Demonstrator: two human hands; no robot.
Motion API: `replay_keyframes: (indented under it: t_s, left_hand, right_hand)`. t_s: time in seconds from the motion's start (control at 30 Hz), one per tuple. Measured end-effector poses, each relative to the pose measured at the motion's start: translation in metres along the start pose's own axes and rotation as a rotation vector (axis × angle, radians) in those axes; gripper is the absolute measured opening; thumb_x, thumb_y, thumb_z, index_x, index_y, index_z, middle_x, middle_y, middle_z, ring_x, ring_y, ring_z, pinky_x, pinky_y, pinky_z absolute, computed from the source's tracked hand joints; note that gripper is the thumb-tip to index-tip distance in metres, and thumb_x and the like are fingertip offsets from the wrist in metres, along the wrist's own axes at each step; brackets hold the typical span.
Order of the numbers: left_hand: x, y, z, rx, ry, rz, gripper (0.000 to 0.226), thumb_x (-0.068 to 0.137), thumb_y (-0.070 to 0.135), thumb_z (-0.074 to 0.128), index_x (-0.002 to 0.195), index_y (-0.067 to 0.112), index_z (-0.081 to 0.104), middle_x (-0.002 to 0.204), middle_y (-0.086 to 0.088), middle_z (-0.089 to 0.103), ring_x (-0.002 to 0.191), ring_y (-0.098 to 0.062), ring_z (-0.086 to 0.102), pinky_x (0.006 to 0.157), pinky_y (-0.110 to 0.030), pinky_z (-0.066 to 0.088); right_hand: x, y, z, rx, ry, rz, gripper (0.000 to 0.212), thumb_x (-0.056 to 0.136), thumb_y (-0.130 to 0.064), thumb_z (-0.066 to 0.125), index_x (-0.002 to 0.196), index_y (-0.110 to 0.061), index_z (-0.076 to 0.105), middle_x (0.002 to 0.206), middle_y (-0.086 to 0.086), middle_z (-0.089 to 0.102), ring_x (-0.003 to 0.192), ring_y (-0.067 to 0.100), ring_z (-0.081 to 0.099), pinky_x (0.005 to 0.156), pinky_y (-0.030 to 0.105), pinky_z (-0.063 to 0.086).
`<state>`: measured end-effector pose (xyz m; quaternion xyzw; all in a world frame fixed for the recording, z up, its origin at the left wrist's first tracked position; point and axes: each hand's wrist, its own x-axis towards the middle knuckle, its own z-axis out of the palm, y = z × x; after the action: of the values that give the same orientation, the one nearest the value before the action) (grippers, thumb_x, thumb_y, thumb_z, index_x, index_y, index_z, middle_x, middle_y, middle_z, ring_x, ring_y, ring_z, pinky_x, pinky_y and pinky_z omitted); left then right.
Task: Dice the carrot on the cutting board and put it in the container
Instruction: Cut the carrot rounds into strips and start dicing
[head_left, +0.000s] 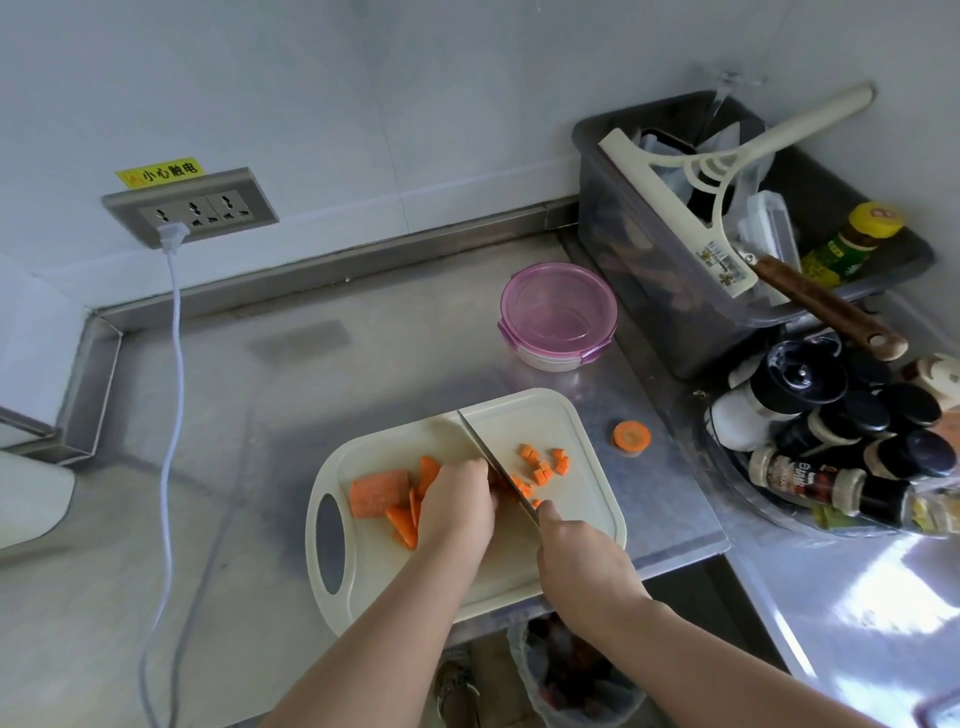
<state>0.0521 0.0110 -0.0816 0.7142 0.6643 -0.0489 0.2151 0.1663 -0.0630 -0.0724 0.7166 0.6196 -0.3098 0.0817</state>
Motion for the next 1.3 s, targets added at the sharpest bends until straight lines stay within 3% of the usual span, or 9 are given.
replay_keyframes:
  t_s: [0.23,0.47,0.6,0.7,0.8,0.93,1.03,1.13,1.3]
  left_hand:
    - [-0.002,-0.003,0.008,-0.133,0.029,0.044,0.015,0.091,0.028,0.059,0.101,0.017,0.063,0.098,0.001,0.070,0.095,-0.019,0.064,0.079,-0.029,0.050]
    - [0.005,0.006,0.015,-0.234,0.049,0.041,0.019,0.091,0.025,0.061,0.108,0.018,0.064,0.105,0.002,0.069,0.101,-0.017,0.063,0.085,-0.023,0.044]
    - [0.009,0.010,0.015,-0.494,0.007,0.021,0.019,0.088,0.011,0.065,0.107,0.011,0.068,0.105,0.001,0.070,0.099,-0.015,0.065,0.083,-0.015,0.041]
    - [0.009,-0.006,0.004,-0.761,-0.036,-0.072,0.017,0.087,0.004,0.064,0.103,0.007,0.069,0.089,-0.001,0.070,0.087,-0.022,0.069,0.087,-0.036,0.053]
    - [0.010,-0.028,-0.021,-0.819,0.180,-0.132,0.011,0.090,0.009,0.060,0.097,0.015,0.067,0.084,0.002,0.067,0.081,-0.022,0.068,0.082,-0.038,0.055]
    - [0.010,-0.036,-0.064,-0.719,0.507,-0.036,0.026,0.091,0.001,0.050,0.100,0.016,0.069,0.095,0.008,0.064,0.094,-0.012,0.061,0.083,-0.018,0.041]
    - [0.006,-0.014,-0.074,-0.468,0.227,0.292,0.038,0.086,-0.007,0.046,0.090,0.020,0.074,0.095,0.009,0.067,0.091,-0.007,0.059,0.079,-0.010,0.039]
    - [0.005,0.005,-0.061,-0.190,-0.136,0.390,0.041,0.086,0.000,0.043,0.094,0.026,0.074,0.105,0.007,0.069,0.098,-0.011,0.061,0.089,-0.024,0.046]
    - [0.013,0.017,-0.045,-0.062,-0.232,0.364,0.045,0.087,0.006,0.040,0.108,0.032,0.070,0.118,0.006,0.065,0.110,-0.017,0.058,0.097,-0.033,0.046]
  right_hand:
    - [0.006,0.010,-0.006,0.204,0.009,0.056,0.026,0.101,-0.016,0.033,0.126,-0.017,0.041,0.085,0.002,0.056,0.076,0.021,0.062,0.063,0.035,0.054]
    - [0.001,0.029,-0.032,0.194,0.153,-0.078,0.030,0.100,-0.016,0.032,0.128,-0.012,0.041,0.070,0.004,0.052,0.059,0.022,0.050,0.047,0.031,0.035]
    - [0.002,0.040,-0.042,0.102,0.194,-0.120,0.025,0.100,-0.017,0.032,0.122,-0.013,0.043,0.061,0.001,0.045,0.049,0.017,0.040,0.043,0.028,0.026]
    - [0.002,0.047,-0.044,0.045,0.191,-0.139,0.026,0.101,-0.021,0.032,0.125,-0.016,0.042,0.059,-0.002,0.041,0.047,0.014,0.036,0.042,0.026,0.022]
    - [-0.001,0.050,-0.045,-0.035,0.183,-0.168,0.030,0.102,-0.025,0.034,0.131,-0.022,0.039,0.072,-0.001,0.050,0.055,0.019,0.046,0.046,0.029,0.032]
    - [-0.004,0.052,-0.048,-0.110,0.178,-0.192,0.032,0.103,-0.027,0.033,0.135,-0.025,0.038,0.106,0.003,0.061,0.087,0.028,0.061,0.062,0.031,0.039]
    - [-0.005,0.052,-0.050,-0.217,0.208,-0.226,0.033,0.103,-0.024,0.033,0.136,-0.025,0.036,0.110,0.002,0.059,0.092,0.027,0.058,0.068,0.029,0.033]
    - [-0.006,0.050,-0.053,-0.304,0.252,-0.244,0.036,0.102,-0.019,0.037,0.138,-0.024,0.033,0.111,0.001,0.059,0.083,0.025,0.053,0.070,0.027,0.026]
    - [-0.002,0.047,-0.048,-0.369,0.274,-0.241,0.040,0.098,-0.013,0.046,0.136,-0.022,0.037,0.107,0.002,0.060,0.072,0.023,0.040,0.069,0.028,0.025]
